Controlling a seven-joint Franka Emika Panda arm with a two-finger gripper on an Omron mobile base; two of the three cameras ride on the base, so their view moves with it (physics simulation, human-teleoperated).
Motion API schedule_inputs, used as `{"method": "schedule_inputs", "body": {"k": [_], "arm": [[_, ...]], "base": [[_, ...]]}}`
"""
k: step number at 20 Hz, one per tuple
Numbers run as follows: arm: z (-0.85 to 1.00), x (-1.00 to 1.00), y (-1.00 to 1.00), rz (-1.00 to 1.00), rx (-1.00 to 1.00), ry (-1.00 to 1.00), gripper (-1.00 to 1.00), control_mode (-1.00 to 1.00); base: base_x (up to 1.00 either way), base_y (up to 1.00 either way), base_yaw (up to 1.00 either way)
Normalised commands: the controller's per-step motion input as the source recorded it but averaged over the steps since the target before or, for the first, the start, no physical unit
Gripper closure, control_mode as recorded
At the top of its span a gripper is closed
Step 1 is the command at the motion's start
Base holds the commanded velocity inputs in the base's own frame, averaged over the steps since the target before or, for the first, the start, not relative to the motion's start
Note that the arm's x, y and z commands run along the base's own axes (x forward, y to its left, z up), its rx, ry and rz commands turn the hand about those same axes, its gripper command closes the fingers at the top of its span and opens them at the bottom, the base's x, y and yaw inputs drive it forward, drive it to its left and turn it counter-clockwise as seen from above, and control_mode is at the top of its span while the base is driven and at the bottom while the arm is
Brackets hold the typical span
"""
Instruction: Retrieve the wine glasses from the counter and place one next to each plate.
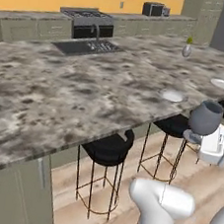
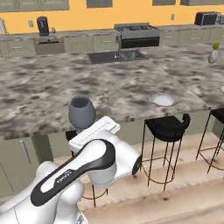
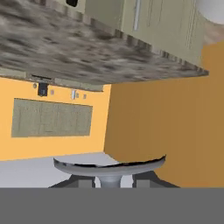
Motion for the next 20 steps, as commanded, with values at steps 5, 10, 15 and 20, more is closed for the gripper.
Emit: {"method": "schedule_inputs", "body": {"k": [5, 10, 15, 20], "arm": [[0.0, 0.0, 0.0, 0.0, 0.0, 0.0, 1.0, 1.0], [0.0, 0.0, 0.0, 0.0, 0.0, 0.0, 1.0, 1.0], [0.0, 0.0, 0.0, 0.0, 0.0, 0.0, 1.0, 1.0], [0.0, 0.0, 0.0, 0.0, 0.0, 0.0, 1.0, 1.0]], "base": [[0.35, -0.65, 0.69], [-0.2, -0.99, 0.5], [-0.15, -1.0, 0.22], [0.04, -1.0, 0.16]]}}
